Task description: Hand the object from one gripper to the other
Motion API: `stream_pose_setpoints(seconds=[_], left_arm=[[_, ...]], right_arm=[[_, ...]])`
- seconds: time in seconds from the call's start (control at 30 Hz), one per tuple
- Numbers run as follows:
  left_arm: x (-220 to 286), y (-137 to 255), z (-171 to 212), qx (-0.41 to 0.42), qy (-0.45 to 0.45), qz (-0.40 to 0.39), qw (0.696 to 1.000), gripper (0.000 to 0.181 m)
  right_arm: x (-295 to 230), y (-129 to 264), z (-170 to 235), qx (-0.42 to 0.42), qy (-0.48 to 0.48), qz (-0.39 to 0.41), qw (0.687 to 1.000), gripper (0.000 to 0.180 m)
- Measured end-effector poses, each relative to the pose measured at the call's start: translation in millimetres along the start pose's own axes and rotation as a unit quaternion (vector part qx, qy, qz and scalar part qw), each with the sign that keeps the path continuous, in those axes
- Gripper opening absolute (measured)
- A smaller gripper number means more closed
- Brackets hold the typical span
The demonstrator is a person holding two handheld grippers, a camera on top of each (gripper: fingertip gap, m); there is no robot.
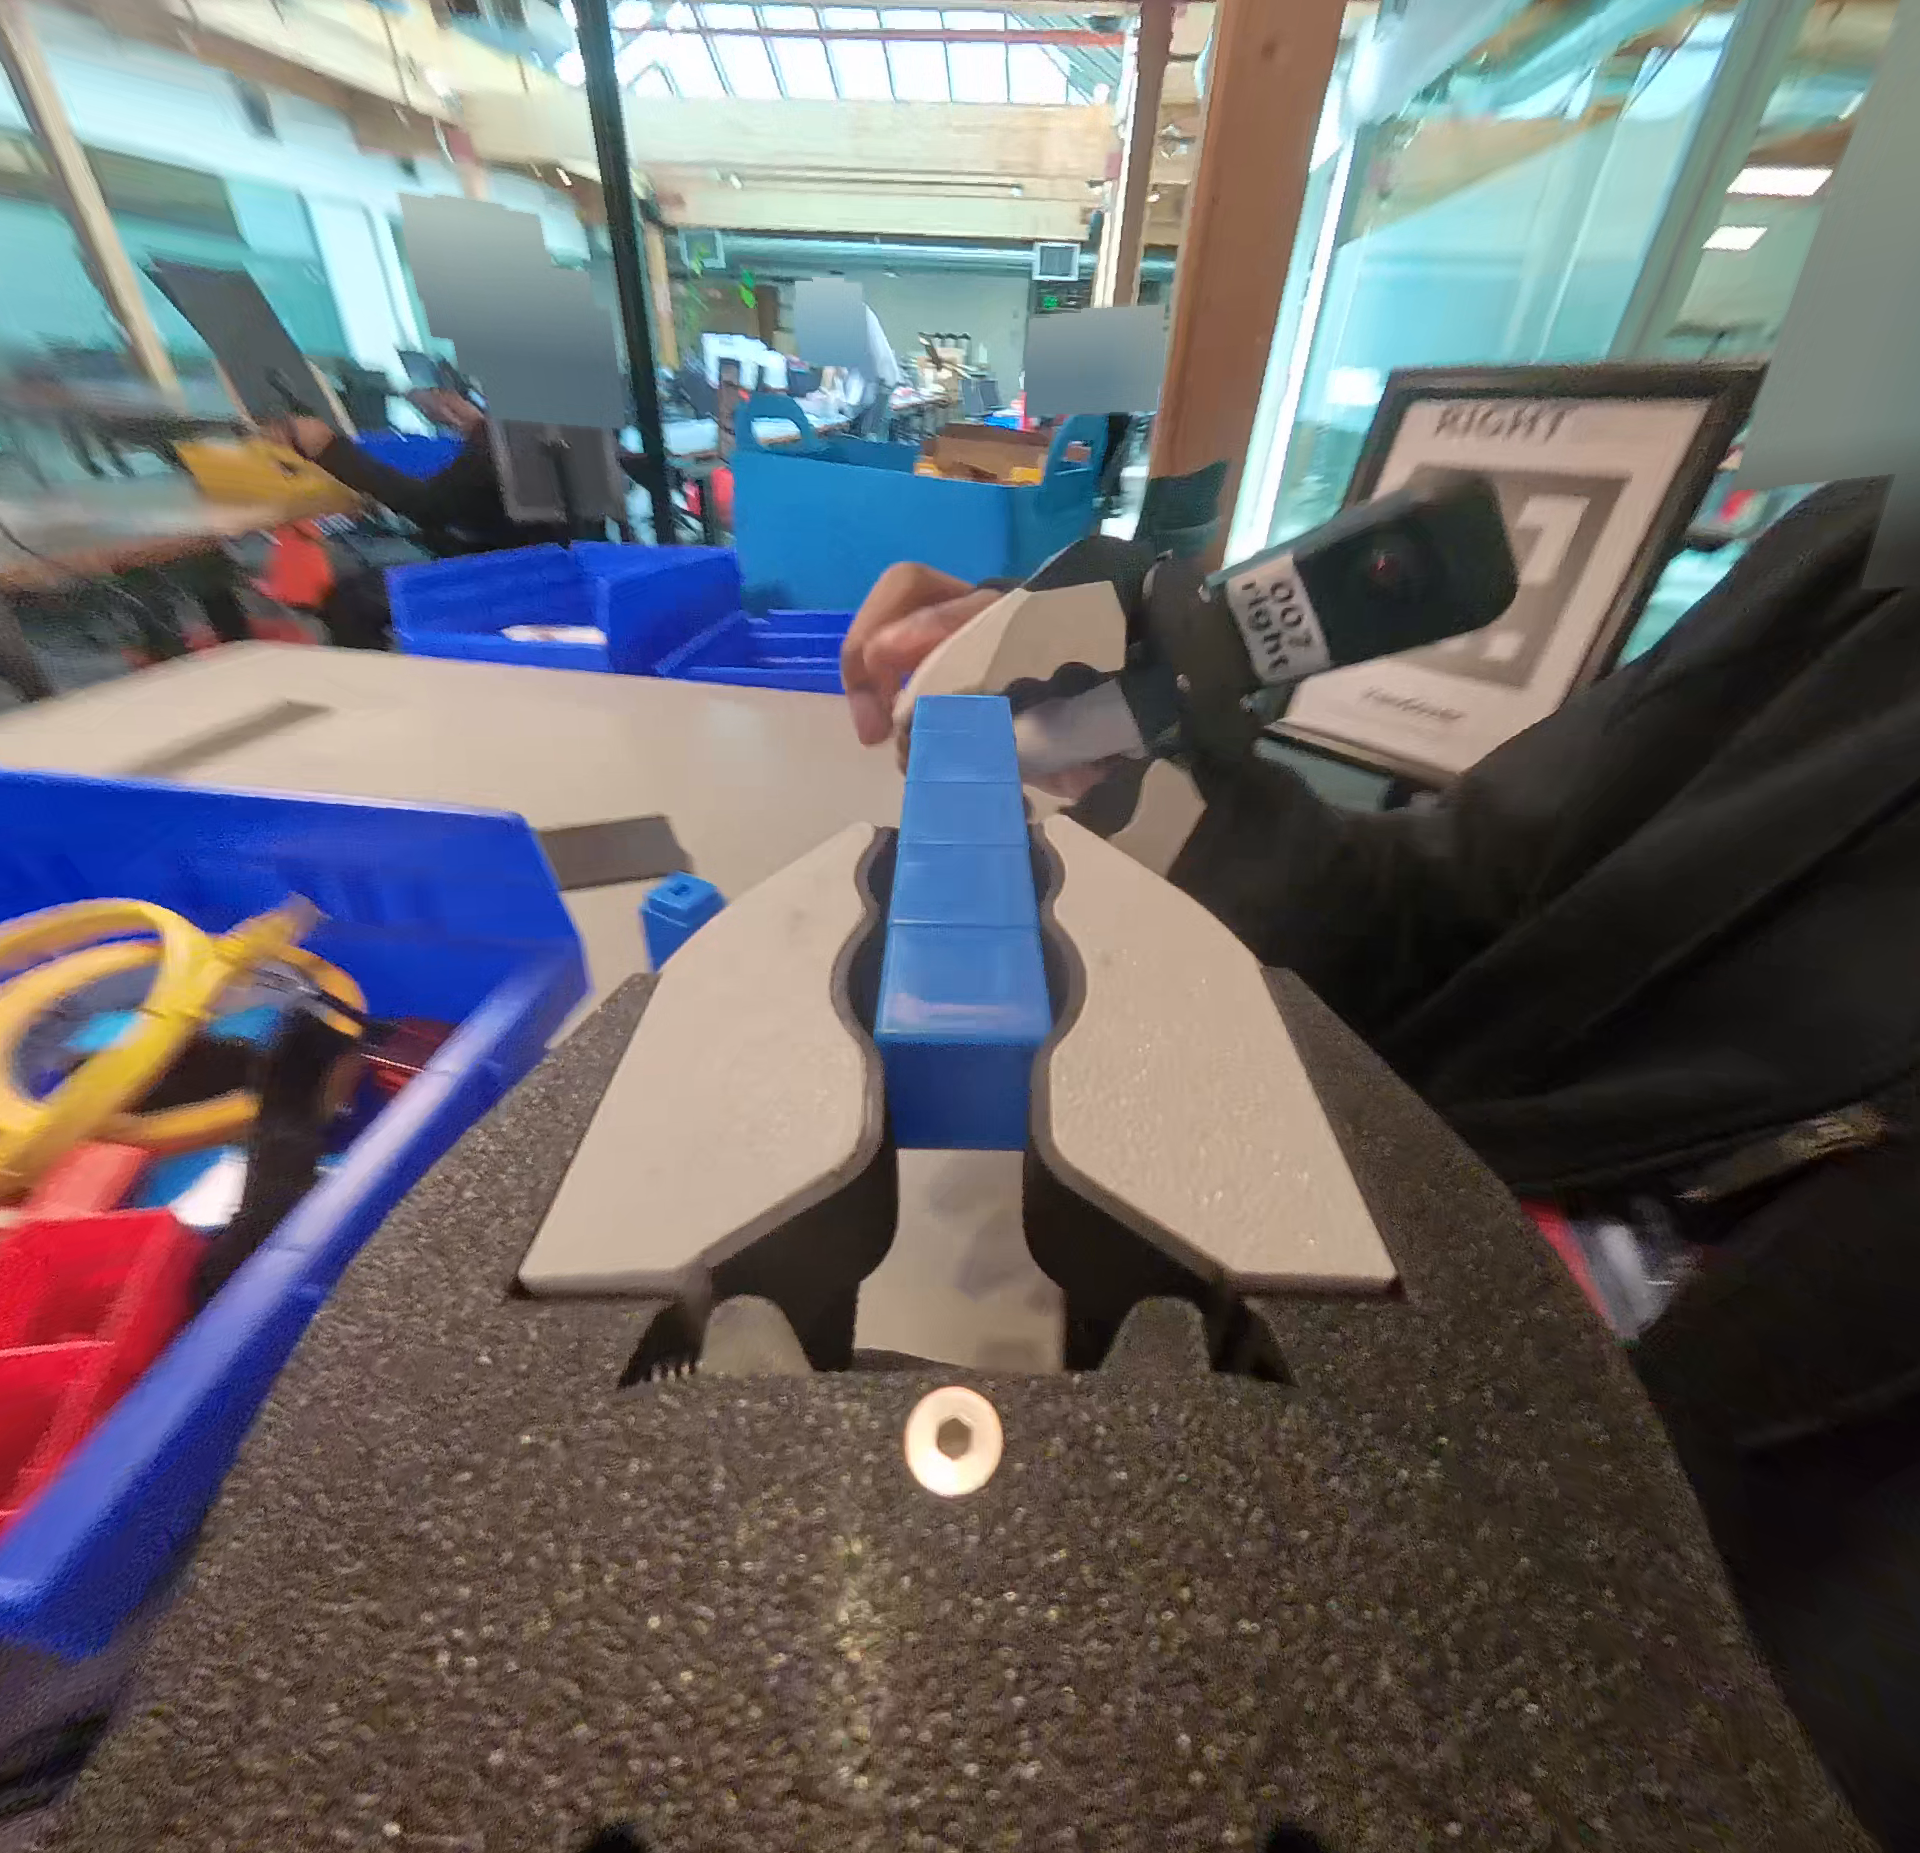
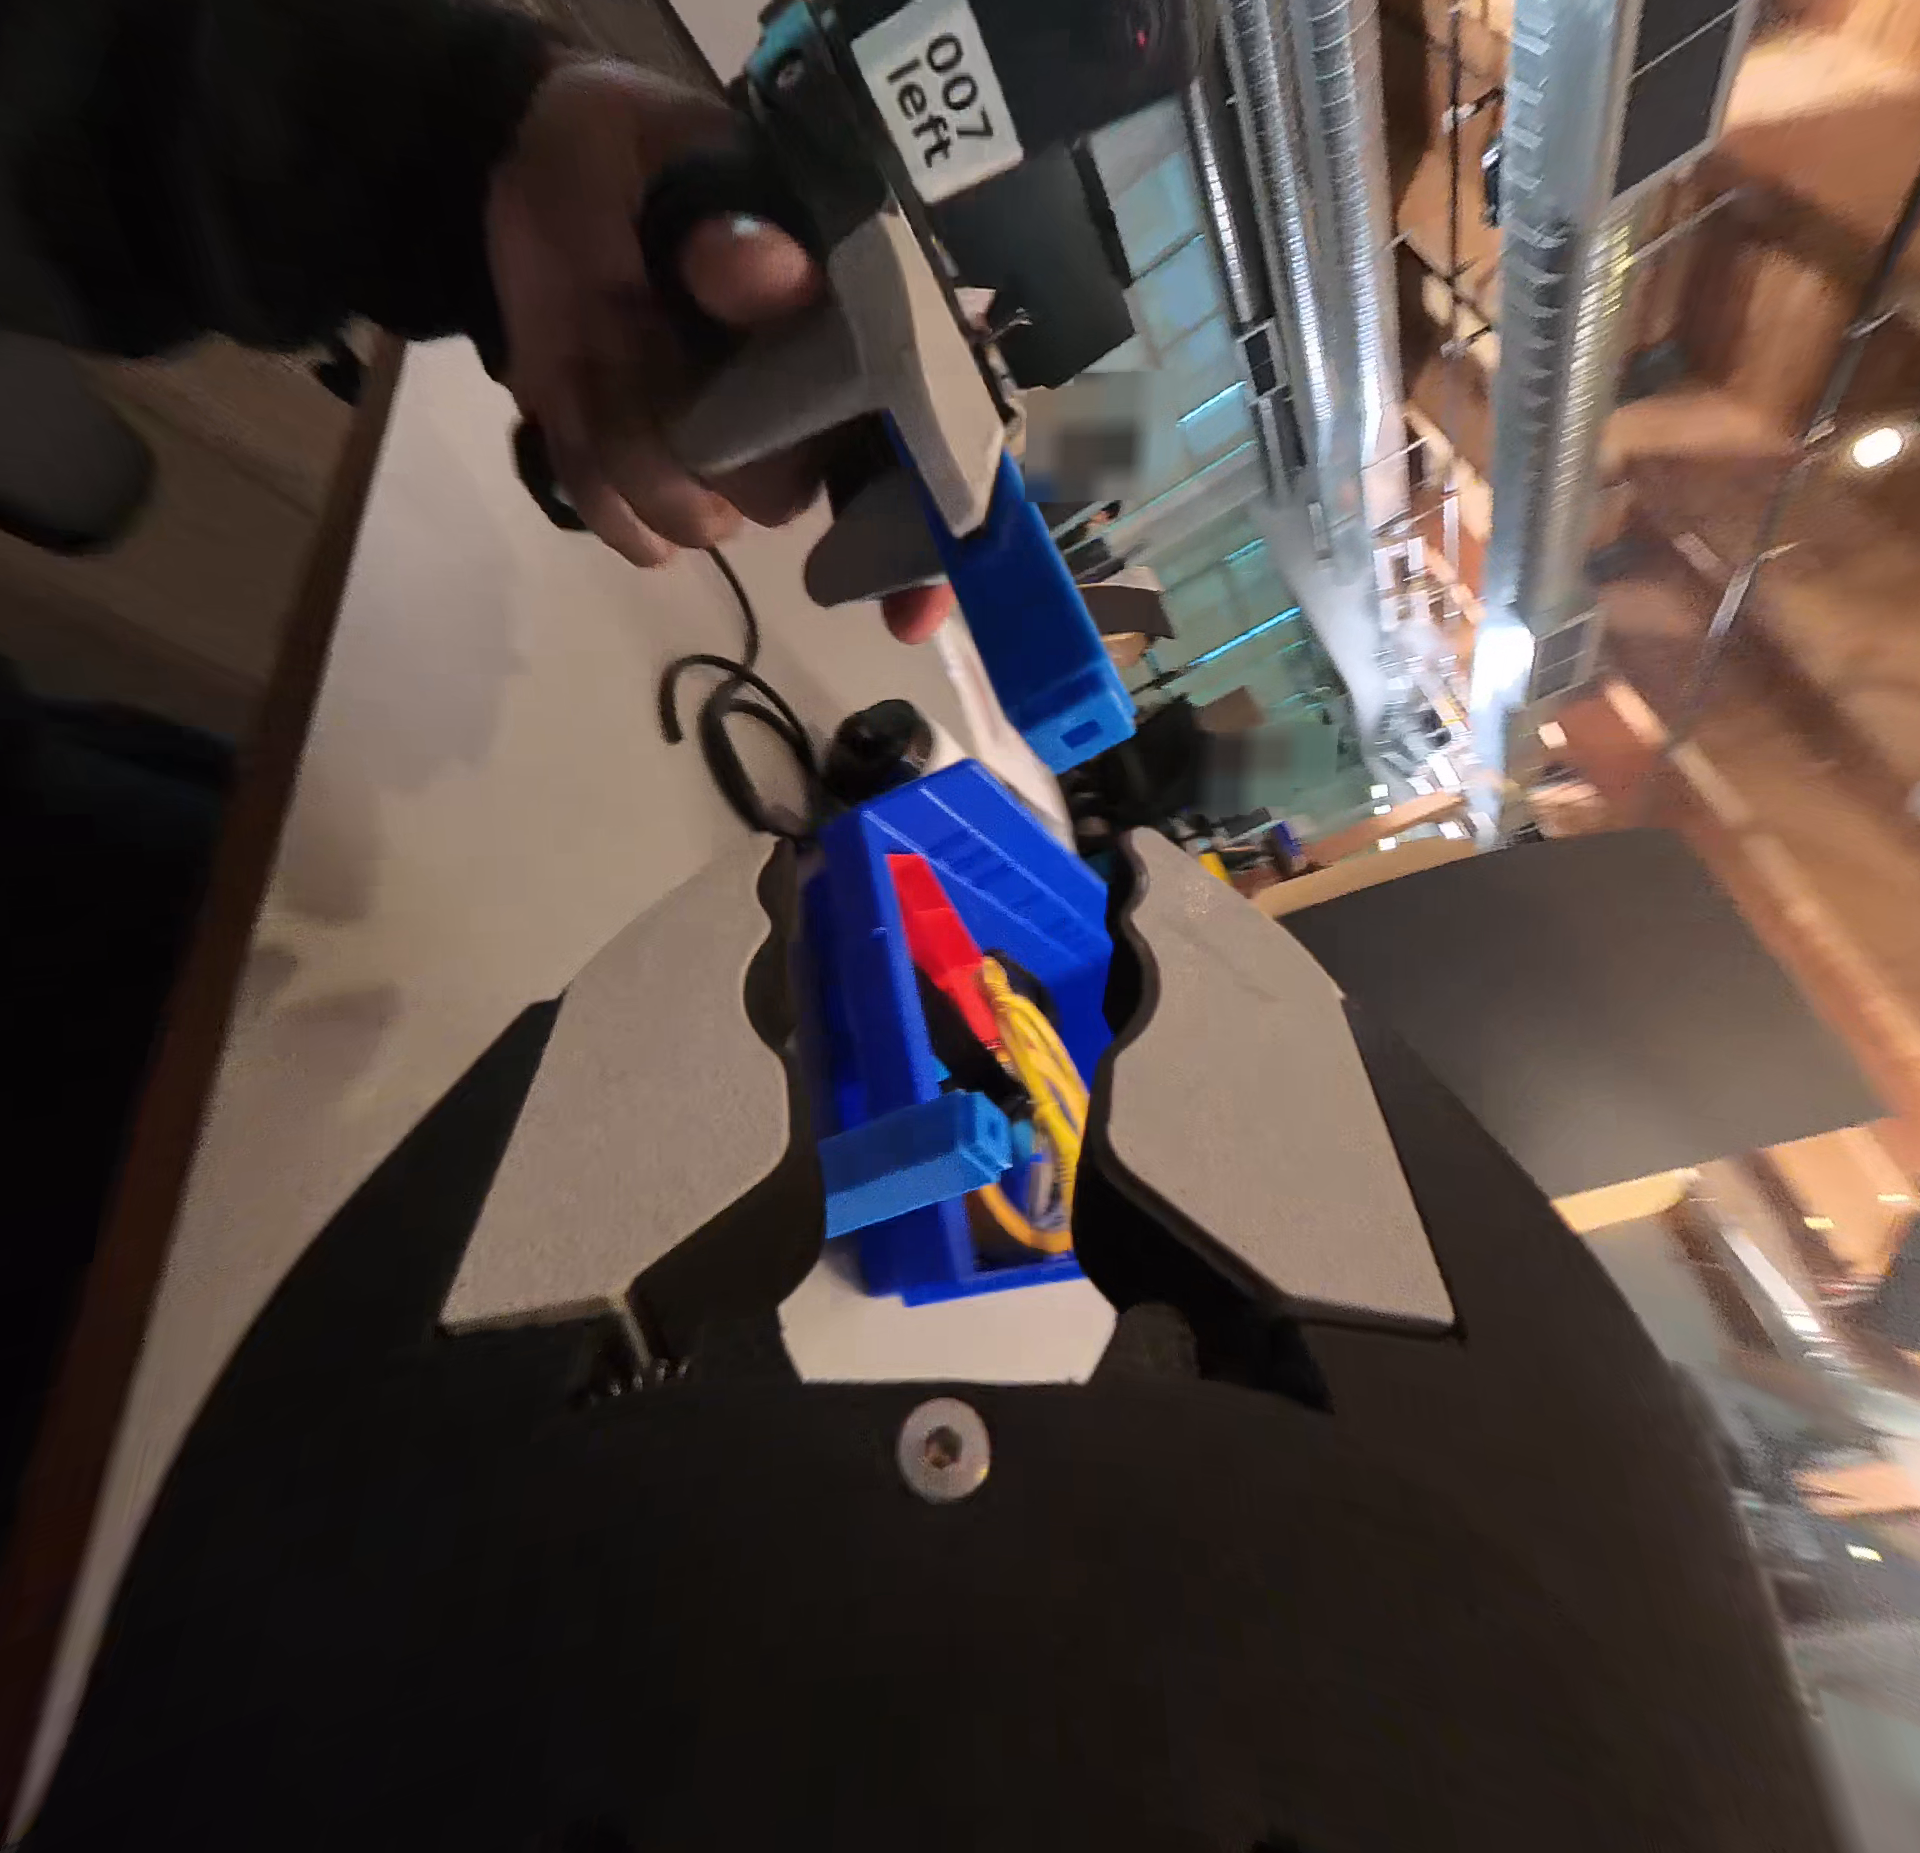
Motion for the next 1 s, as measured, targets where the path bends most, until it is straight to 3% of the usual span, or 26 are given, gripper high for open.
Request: stream_pose_setpoints(seconds=[0.13, 0.27, 0.37, 0.4, 0.47, 0.53, 0.6, 0.67, 0.8, 1.0], left_arm=[[23.4, -9.1, 3.9, 0.008, 0.072, 0.092, 0.993, 0.024], [30.6, -24.9, 13.6, -0.008, 0.098, 0.123, 0.987, 0.024], [37.4, -38.0, 18.5, -0.008, 0.112, 0.158, 0.981, 0.024], [38.5, -42.3, 20.8, -0.011, 0.117, 0.165, 0.979, 0.024], [39.1, -47.6, 22.3, -0.005, 0.119, 0.171, 0.978, 0.024], [38.4, -48.2, 17.7, 0.01, 0.107, 0.17, 0.98, 0.026], [34.5, -42.6, 9.3, 0.029, 0.054, 0.143, 0.988, 0.049], [31.4, -31.3, -1.8, 0.052, -0.02, 0.108, 0.993, 0.058], [37.5, -18.6, -8.9, 0.064, -0.121, 0.084, 0.987, 0.06], [37.5, -31.5, 1.5, 0.03, -0.149, 0.075, 0.985, 0.05]], right_arm=[[-1.7, 0.3, -19.1, 0.04, 0.048, 0.026, 0.998, 0.06], [-15.3, 1.2, -37.3, 0.062, 0.086, 0.019, 0.994, 0.056], [-23.7, 2.8, -43.6, 0.068, 0.092, 0.016, 0.993, 0.042], [-22.6, 3.3, -44.4, 0.068, 0.092, 0.023, 0.993, 0.027], [-19.5, 4.7, -43.0, 0.059, 0.09, 0.026, 0.994, 0.023], [-12.1, 6.4, -43.0, 0.051, 0.056, 0.032, 0.997, 0.022], [-0.9, 10.7, -46.6, 0.064, -0.016, 0.036, 0.997, 0.023], [9.2, 15.4, -49.2, 0.078, -0.114, 0.02, 0.99, 0.023], [12.3, 22.5, -55.5, 0.104, -0.277, -0.058, 0.953, 0.023], [-9.6, 17.3, -49.0, 0.066, -0.331, -0.137, 0.931, 0.025]])
Point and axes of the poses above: each gripper's, where its closed fingertips meet, y back along the fingers, z out of its underside, x = y × z across the jaws, the point moved 1 cm from there along y, back along the fingers, and after that the axes turned 15 degrees about z, right-handed, at the moved point
